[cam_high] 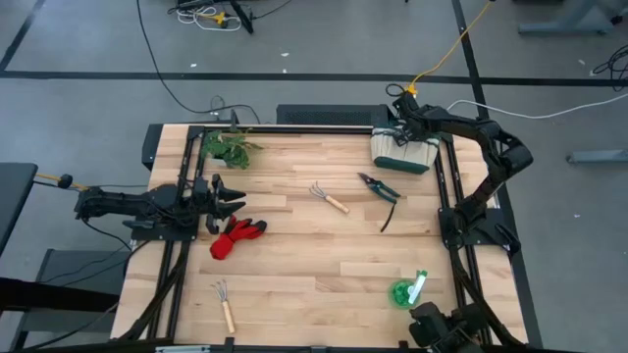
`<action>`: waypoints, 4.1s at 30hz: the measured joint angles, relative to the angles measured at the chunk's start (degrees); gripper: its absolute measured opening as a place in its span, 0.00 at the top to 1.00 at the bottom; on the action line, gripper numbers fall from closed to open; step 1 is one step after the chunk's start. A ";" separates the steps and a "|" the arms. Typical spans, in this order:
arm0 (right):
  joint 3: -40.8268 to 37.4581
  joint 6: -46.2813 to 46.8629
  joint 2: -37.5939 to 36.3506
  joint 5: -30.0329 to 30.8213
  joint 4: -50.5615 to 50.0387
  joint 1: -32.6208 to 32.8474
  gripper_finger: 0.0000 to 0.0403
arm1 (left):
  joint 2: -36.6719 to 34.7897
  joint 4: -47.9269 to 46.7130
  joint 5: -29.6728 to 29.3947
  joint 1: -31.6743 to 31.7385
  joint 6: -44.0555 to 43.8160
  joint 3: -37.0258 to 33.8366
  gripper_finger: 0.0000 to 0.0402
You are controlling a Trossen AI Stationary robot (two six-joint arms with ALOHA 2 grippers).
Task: Pick & Place Garden tools in Gardening bag
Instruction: Prepare the green gardening bag
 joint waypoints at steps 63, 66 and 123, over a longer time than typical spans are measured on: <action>12.84 2.21 -0.36 -4.94 -12.92 4.80 1.00 | 0.00 0.00 -0.02 0.01 0.02 0.00 0.62; 14.28 2.58 -1.92 -5.42 -13.40 7.05 1.00 | 0.01 0.02 -0.03 0.01 0.02 -0.01 0.62; 15.02 10.03 -20.76 -9.31 11.45 60.74 1.00 | 0.00 0.13 -0.22 0.01 -0.31 -0.01 0.62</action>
